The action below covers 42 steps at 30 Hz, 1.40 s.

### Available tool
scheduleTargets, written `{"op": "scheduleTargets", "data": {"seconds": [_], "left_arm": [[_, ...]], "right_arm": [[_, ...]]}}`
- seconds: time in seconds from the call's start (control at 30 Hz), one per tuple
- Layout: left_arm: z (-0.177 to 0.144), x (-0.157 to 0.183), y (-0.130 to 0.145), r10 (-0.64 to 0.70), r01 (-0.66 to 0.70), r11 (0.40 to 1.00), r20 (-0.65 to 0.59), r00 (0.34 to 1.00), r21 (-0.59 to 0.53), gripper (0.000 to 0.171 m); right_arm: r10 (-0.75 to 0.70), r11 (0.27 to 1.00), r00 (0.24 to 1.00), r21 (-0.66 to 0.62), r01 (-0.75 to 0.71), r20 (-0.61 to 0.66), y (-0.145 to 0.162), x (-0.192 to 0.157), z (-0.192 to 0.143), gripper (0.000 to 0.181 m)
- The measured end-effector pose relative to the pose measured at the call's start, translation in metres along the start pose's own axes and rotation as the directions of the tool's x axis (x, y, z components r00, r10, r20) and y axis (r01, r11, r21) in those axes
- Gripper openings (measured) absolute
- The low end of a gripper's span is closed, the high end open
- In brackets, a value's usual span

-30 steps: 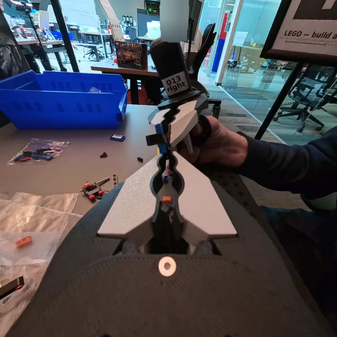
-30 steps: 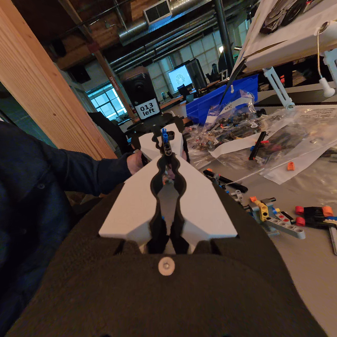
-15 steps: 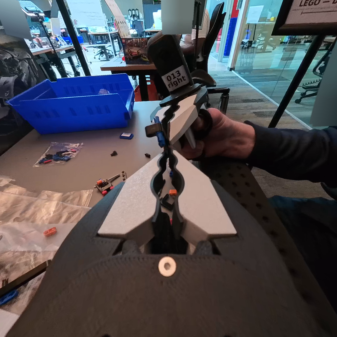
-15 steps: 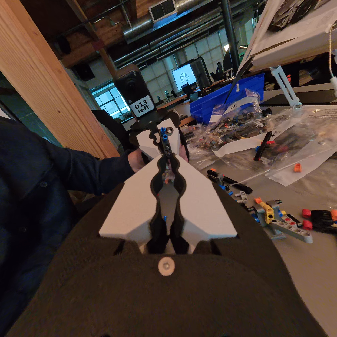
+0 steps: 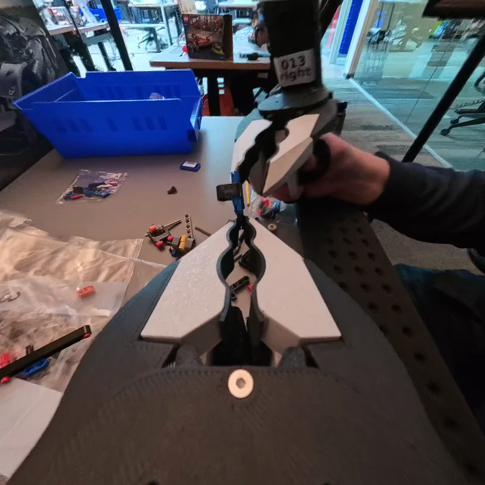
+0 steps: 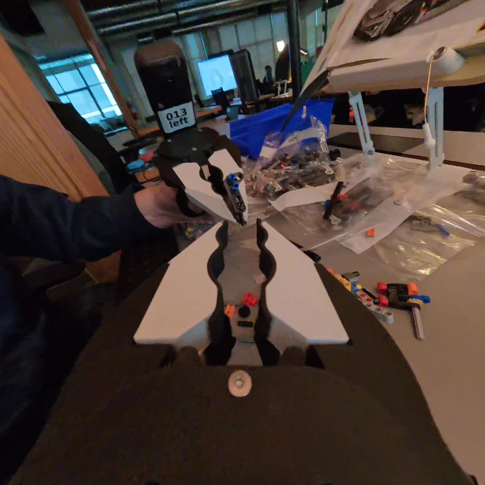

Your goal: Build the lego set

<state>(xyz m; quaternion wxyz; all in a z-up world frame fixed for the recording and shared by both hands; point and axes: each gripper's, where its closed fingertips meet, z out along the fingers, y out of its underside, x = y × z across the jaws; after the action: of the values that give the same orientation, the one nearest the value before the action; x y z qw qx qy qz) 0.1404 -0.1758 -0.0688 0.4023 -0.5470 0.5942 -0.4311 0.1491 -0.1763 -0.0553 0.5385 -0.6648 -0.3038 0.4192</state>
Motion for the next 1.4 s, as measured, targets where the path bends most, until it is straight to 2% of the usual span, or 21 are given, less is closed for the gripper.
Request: {"op": "scheduleTargets", "data": {"seconds": [0.07, 0.17, 0.37, 0.43, 0.6, 0.63, 0.67, 0.7, 0.73, 0.77, 0.8, 0.83, 0.87, 0.97, 1.03, 1.1, 1.17, 1.23, 1.33, 1.4], "left_arm": [[0.005, -0.001, 0.009, 0.028, -0.026, 0.998, 0.027, 0.999, -0.06, 0.003], [0.013, 0.0, 0.012, 0.001, 0.001, 0.997, 0.028, 1.0, -0.08, 0.003], [0.021, 0.002, 0.015, -0.011, 0.015, 0.995, 0.038, 0.999, -0.094, 0.003], [0.023, 0.0, 0.022, 0.031, -0.021, 0.99, 0.069, 0.997, -0.14, 0.003], [0.022, -0.002, 0.022, 0.164, -0.135, 0.972, 0.146, 0.976, -0.192, 0.0], [0.023, 0.001, 0.023, 0.182, -0.152, 0.967, 0.138, 0.974, -0.205, 0.0], [0.025, 0.019, 0.024, 0.181, -0.171, 0.968, 0.038, 0.983, -0.184, 0.0], [0.027, 0.028, 0.023, 0.173, -0.166, 0.971, 0.025, 0.985, -0.171, 0.0], [0.027, 0.025, 0.034, 0.269, -0.246, 0.936, 0.063, 0.961, -0.251, 0.0], [0.023, 0.01, 0.047, 0.347, -0.29, 0.893, 0.115, 0.931, -0.345, 0.0], [0.021, 0.005, 0.048, 0.288, -0.237, 0.915, 0.118, 0.95, -0.328, 0.0], [0.019, 0.006, 0.038, 0.172, -0.145, 0.959, 0.092, 0.981, -0.245, 0.0], [0.017, 0.005, 0.033, 0.11, -0.091, 0.975, 0.085, 0.99, -0.201, 0.0], [0.02, 0.005, 0.036, 0.098, -0.078, 0.978, 0.092, 0.991, -0.192, 0.0], [0.023, 0.0, 0.033, 0.115, -0.087, 0.977, 0.133, 0.984, -0.196, 0.015], [0.029, 0.003, 0.03, 0.052, -0.033, 0.986, 0.113, 0.992, -0.164, 0.025], [0.034, -0.002, 0.036, 0.041, -0.011, 0.98, 0.149, 0.988, -0.2, 0.032], [0.033, -0.007, 0.036, 0.04, -0.003, 0.981, 0.186, 0.982, -0.195, 0.018], [0.034, -0.006, 0.033, -0.05, 0.074, 0.986, 0.156, 0.986, -0.15, 0.012], [0.032, -0.007, 0.033, -0.032, 0.06, 0.986, 0.175, 0.984, -0.156, 0.006]], "right_arm": [[-0.035, 0.999, 0.999, 0.024, 0.036, -0.038, -0.006, -0.003, 0.006, 0.023], [-0.129, 0.989, 0.977, -0.096, 0.114, -0.168, 0.009, 0.008, 0.015, 0.013], [-0.186, 0.978, 0.951, -0.142, 0.154, -0.248, 0.01, 0.014, 0.014, 0.007], [-0.191, 0.972, 0.939, -0.189, 0.141, -0.286, 0.017, 0.019, 0.014, 0.007], [-0.163, 0.972, 0.937, -0.212, 0.099, -0.309, 0.022, 0.025, 0.012, 0.004], [-0.155, 0.972, 0.934, -0.22, 0.086, -0.322, 0.024, 0.028, 0.01, 0.004], [-0.175, 0.965, 0.874, -0.254, 0.062, -0.454, 0.028, 0.051, -0.003, 0.004], [-0.173, 0.965, 0.852, -0.256, 0.047, -0.494, 0.027, 0.063, -0.016, 0.004], [-0.046, 0.989, 0.914, -0.15, -0.016, -0.404, 0.019, 0.055, -0.015, 0.003], [0.006, 0.993, 0.953, -0.114, -0.043, -0.303, 0.018, 0.043, -0.009, 0.004], [-0.017, 0.99, 0.956, -0.138, -0.024, -0.291, 0.021, 0.039, -0.007, 0.004], [-0.053, 0.988, 0.953, -0.153, 0.007, -0.299, 0.021, 0.037, -0.005, 0.004], [-0.058, 0.988, 0.957, -0.151, 0.016, -0.284, 0.021, 0.035, -0.004, 0.004], [-0.024, 0.991, 0.97, -0.135, -0.009, -0.24, 0.021, 0.032, -0.001, 0.004], [-0.077, 0.985, 0.969, -0.166, 0.038, -0.237, 0.024, 0.028, 0.003, 0.005], [-0.136, 0.977, 0.963, -0.19, 0.092, -0.234, 0.026, 0.023, 0.009, 0.005], [-0.168, 0.968, 0.951, -0.227, 0.108, -0.26, 0.03, 0.025, 0.014, 0.004], [-0.22, 0.957, 0.935, -0.249, 0.151, -0.279, 0.03, 0.024, 0.016, 0.005], [-0.251, 0.951, 0.922, -0.254, 0.177, -0.296, 0.029, 0.023, 0.015, 0.005], [-0.293, 0.941, 0.902, -0.261, 0.213, -0.318, 0.026, 0.023, 0.014, 0.005]]}}
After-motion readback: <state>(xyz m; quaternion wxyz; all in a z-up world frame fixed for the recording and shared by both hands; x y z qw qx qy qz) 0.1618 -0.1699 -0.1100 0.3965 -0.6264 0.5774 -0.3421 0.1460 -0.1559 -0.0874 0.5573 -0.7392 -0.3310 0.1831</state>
